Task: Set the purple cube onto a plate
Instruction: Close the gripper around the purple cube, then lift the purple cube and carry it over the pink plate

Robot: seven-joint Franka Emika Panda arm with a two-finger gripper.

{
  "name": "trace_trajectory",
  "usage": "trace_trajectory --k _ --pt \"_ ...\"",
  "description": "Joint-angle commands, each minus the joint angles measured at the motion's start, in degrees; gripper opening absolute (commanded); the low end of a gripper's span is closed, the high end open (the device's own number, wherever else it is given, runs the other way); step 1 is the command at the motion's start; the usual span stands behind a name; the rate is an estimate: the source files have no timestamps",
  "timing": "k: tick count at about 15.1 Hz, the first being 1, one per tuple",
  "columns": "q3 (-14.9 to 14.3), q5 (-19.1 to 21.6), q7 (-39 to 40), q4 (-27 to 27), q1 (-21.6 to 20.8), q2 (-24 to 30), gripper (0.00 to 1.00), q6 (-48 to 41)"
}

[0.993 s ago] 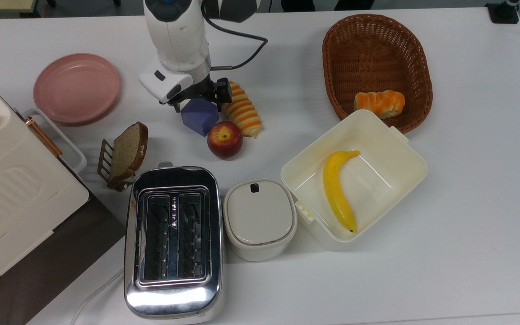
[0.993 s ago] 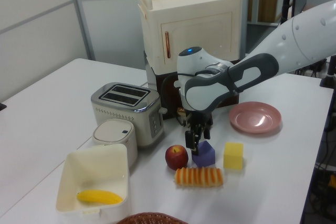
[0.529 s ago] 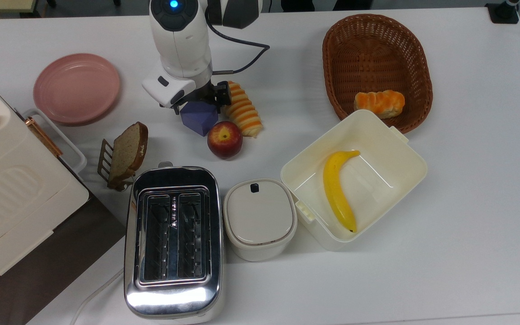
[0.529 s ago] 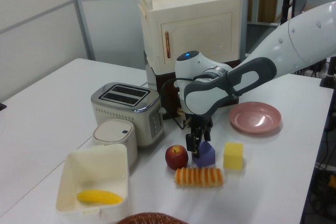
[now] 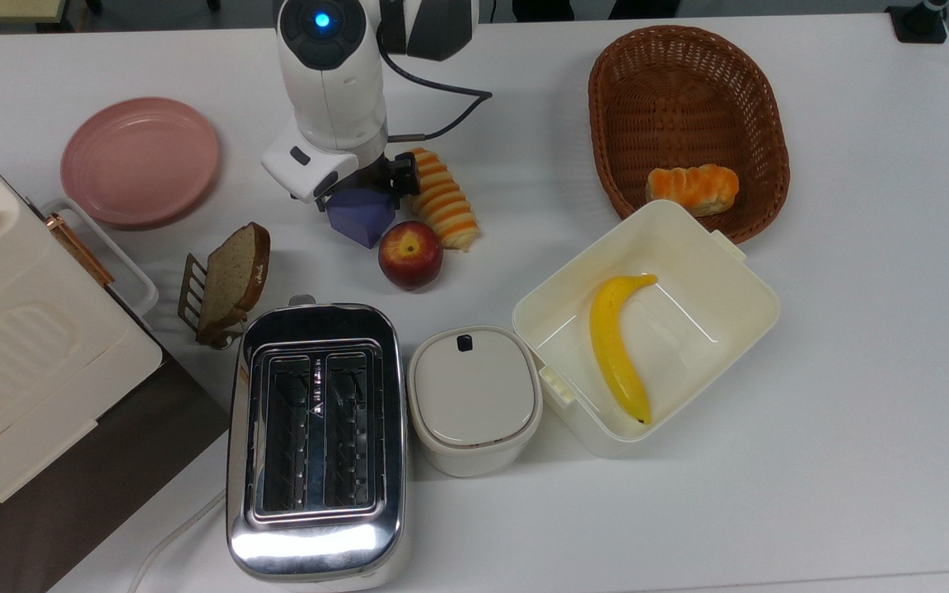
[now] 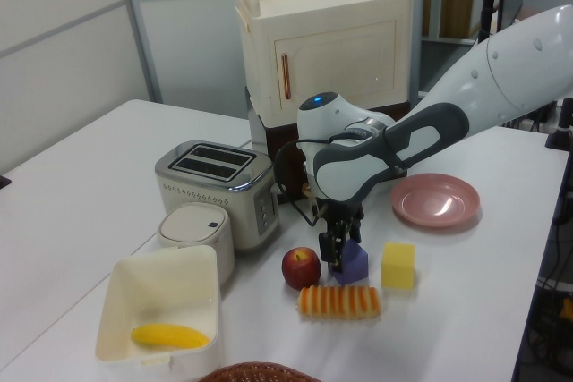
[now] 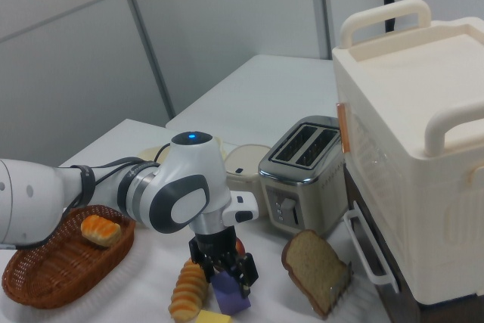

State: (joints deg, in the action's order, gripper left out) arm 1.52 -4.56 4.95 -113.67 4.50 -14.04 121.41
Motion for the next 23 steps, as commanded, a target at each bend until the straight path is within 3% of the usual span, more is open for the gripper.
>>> trace_trajectory --k 1,2,3,6,11,17,23 --pt "-0.2 -1.4 -0.4 0.0 -0.3 -0.5 0.86 0.8" --pt "-0.2 -1.4 -0.5 0.0 -0.3 -0.5 0.59 0.8" --pt "-0.2 -1.4 -0.6 0.0 -0.3 -0.5 0.41 0.8" --pt "-0.2 -1.4 -0.9 0.1 -0.3 -0.4 0.25 0.8" --pt "-0.3 -1.2 -1.6 0.0 0.2 1.6 0.30 -1.2" --pt "-0.7 -1.4 -1.8 0.2 5.2 9.0 0.29 -11.1" --pt "-1.4 -1.5 -0.6 0.3 10.9 12.7 0.29 -13.0"
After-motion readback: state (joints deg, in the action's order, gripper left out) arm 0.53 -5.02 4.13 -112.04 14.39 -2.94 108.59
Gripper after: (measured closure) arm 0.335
